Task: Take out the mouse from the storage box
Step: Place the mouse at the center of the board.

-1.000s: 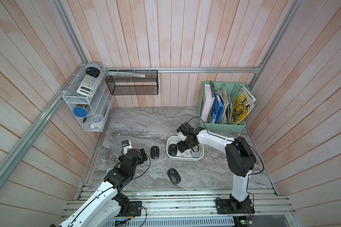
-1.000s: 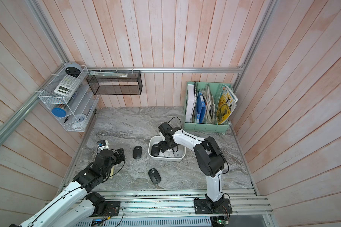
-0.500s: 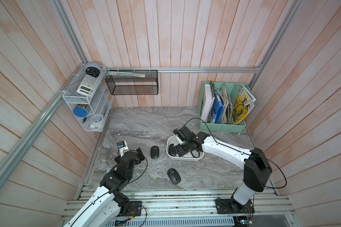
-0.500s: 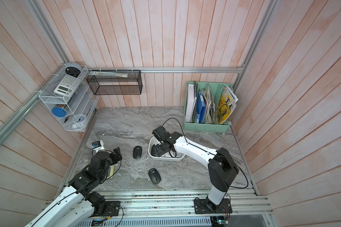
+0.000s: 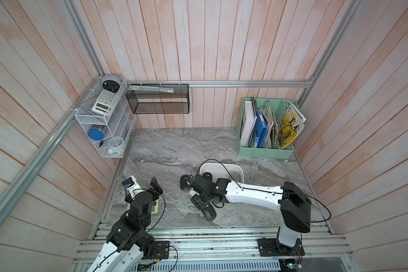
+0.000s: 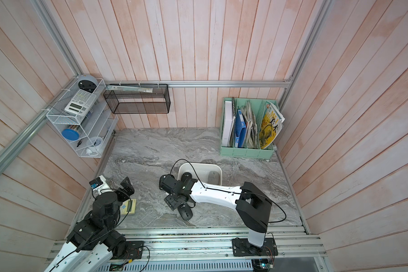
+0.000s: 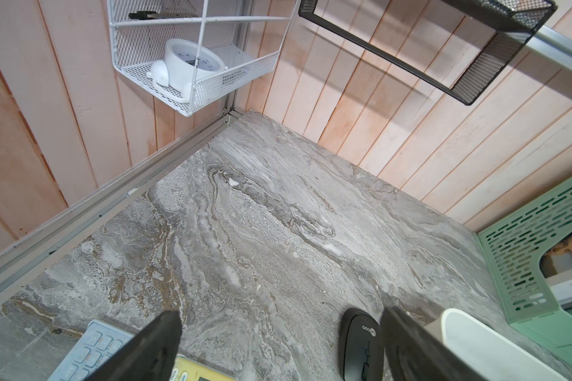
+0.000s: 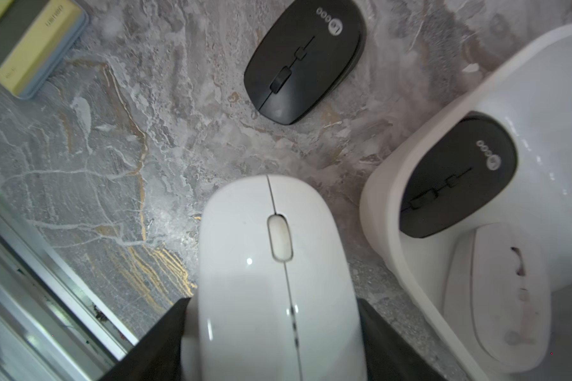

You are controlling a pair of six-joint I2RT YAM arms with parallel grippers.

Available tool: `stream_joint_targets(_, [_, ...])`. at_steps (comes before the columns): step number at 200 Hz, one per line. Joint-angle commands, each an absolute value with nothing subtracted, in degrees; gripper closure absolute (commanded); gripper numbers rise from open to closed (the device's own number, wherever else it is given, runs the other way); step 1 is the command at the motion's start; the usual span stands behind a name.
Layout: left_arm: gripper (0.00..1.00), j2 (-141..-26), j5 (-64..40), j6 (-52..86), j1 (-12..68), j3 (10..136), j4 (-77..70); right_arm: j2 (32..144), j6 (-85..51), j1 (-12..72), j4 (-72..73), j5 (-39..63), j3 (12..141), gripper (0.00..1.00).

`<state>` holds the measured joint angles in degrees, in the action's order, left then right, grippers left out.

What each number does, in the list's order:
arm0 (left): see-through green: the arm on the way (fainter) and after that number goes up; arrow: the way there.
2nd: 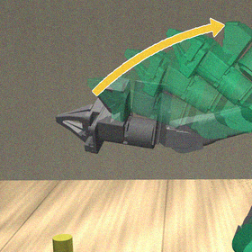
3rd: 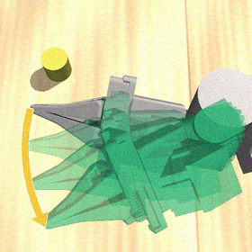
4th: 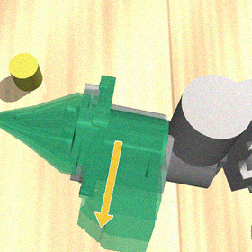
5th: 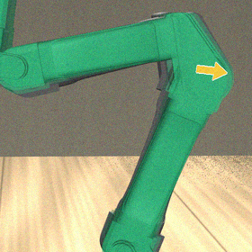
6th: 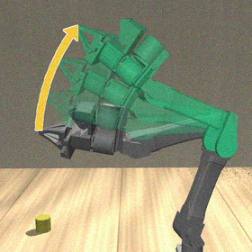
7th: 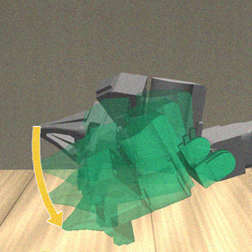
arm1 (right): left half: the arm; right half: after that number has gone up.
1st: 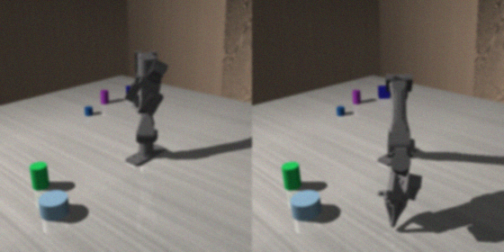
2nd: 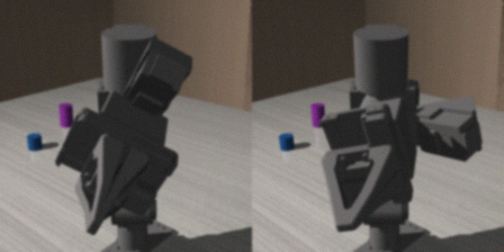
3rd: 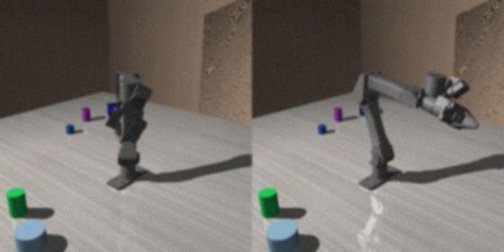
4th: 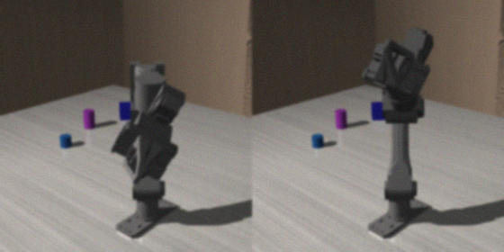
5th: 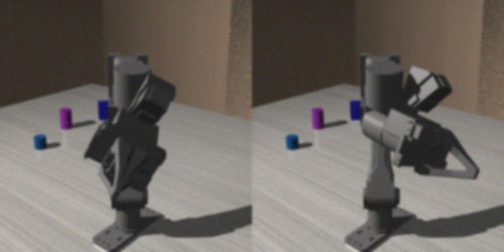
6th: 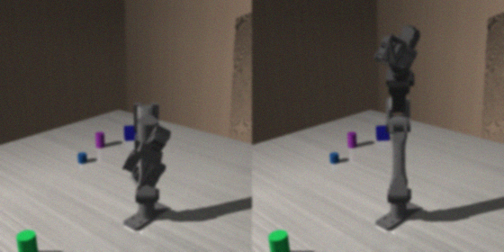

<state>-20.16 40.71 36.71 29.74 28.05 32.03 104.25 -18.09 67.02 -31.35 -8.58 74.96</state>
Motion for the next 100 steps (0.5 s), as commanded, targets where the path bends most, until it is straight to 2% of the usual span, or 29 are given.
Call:
stream_joint_targets(1, [0.0, -19.2, 42.6, 37.5, 29.6, 27.3, 34.0, 107.1, -21.0, 67.4, -28.0, -8.4, 77.4, 0.42])
stream_joint_targets(100, [0.0, -18.9, 42.7, 37.5, 29.6, 27.4, 34.2, 118.8, -22.6, 70.0, -28.8, -11.6, 84.2, 0.41])
